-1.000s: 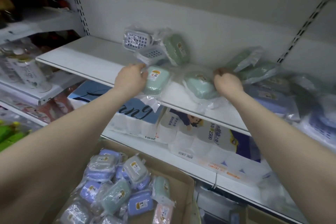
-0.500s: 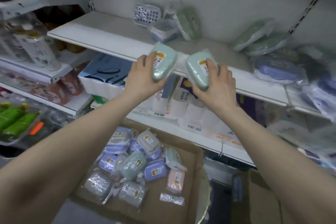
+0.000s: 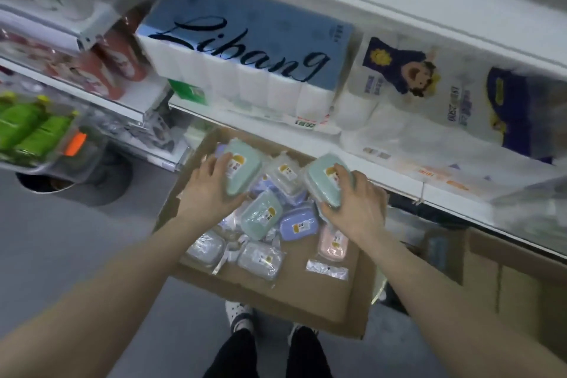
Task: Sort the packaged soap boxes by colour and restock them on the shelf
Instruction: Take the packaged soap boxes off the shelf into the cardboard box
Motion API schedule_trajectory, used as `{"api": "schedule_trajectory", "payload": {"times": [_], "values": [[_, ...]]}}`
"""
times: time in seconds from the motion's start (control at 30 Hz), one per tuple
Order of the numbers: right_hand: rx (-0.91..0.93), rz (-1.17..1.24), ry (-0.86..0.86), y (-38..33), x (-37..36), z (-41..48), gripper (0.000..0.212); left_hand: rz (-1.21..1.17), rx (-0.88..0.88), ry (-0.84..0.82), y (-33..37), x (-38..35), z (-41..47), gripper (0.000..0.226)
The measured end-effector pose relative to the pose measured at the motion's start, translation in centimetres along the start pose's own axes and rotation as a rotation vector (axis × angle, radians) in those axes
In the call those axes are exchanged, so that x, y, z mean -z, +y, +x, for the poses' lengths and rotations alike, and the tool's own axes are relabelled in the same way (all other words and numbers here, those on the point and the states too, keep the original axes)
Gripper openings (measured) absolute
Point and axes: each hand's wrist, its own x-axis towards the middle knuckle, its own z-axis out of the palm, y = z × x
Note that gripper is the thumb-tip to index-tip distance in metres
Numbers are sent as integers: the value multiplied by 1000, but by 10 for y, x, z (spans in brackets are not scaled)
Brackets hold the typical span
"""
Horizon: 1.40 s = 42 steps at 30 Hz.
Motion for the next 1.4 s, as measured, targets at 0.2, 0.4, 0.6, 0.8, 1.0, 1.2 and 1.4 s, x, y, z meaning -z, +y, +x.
{"api": "schedule_trajectory", "payload": {"times": [0.2, 0.4, 0.6, 0.8, 1.0, 1.2, 1.4], "values": [[-5, 107, -160, -36, -71, 25, 84, 33, 192, -122, -71, -47, -11, 91], [169, 40, -134, -80, -115, 54, 88, 69, 203, -66, -104, -78, -7, 91], [116, 70, -52, -119, -138, 113, 78, 19, 248, 54, -121, -96, 21, 85], [43, 55, -53, -135, -156, 159, 75, -45, 208, 97, -126, -102, 73, 80], [-2, 2, -231, -140, -132, 173, 75, 1, 257, 71, -120, -98, 78, 80], [94, -331, -301, -152, -116, 154, 80, 87, 337, -89, -130, -111, 22, 88], [140, -139, -269, -136, -138, 154, 73, 89, 368, -144, -143, -115, 18, 93]]}}
